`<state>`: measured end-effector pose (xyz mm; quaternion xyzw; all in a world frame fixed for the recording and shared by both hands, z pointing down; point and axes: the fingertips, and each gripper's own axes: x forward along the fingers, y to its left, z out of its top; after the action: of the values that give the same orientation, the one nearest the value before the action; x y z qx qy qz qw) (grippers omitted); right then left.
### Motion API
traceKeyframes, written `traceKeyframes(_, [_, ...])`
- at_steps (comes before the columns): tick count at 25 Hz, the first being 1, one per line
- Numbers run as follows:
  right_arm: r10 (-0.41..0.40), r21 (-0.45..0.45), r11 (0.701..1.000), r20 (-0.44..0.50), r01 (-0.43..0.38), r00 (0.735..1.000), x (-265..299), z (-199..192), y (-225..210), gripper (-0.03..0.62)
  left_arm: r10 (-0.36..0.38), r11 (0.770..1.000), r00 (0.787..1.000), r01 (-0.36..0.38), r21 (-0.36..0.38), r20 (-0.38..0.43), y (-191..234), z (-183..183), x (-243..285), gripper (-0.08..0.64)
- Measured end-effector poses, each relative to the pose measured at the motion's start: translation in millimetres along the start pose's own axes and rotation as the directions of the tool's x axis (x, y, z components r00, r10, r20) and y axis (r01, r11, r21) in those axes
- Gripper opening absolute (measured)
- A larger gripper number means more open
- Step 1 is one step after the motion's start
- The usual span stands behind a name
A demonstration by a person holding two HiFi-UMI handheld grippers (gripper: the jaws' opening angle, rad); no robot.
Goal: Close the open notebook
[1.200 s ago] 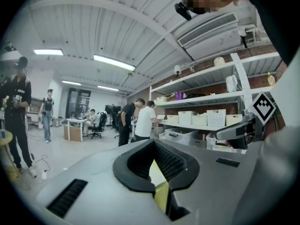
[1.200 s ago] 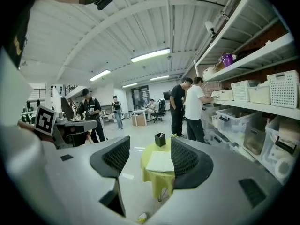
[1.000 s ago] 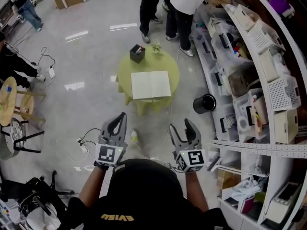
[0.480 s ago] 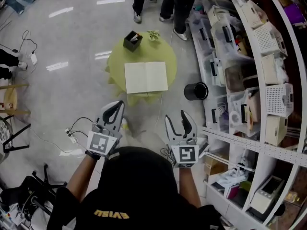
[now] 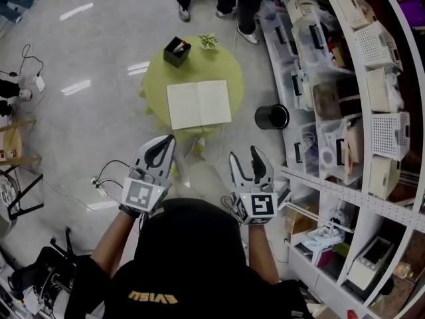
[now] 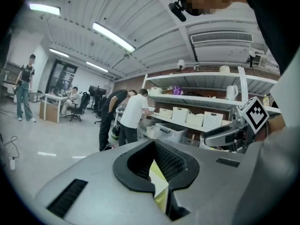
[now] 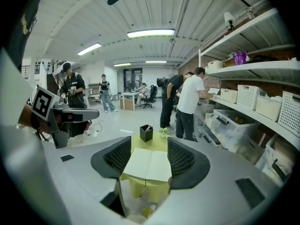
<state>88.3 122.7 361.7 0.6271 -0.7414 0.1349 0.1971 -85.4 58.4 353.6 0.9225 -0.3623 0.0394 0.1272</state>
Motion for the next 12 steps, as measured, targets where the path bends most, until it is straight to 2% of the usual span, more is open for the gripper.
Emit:
traceKeyframes(7, [0.039,0.002,0.999,-0.026,-0.039,0.999,42,-4,-30,0.241,0.04,0.999,0.999,-0.04,-0.001,-0.016,15,-2,40,0.017])
traceKeyframes(12, [0.069,-0.007,0.998,-0.055,-0.07,0.996,75,-16,-57,0.241,0.072,0.997,0.996,-0.073,-0.012,-0.058,19,-14,70,0.017])
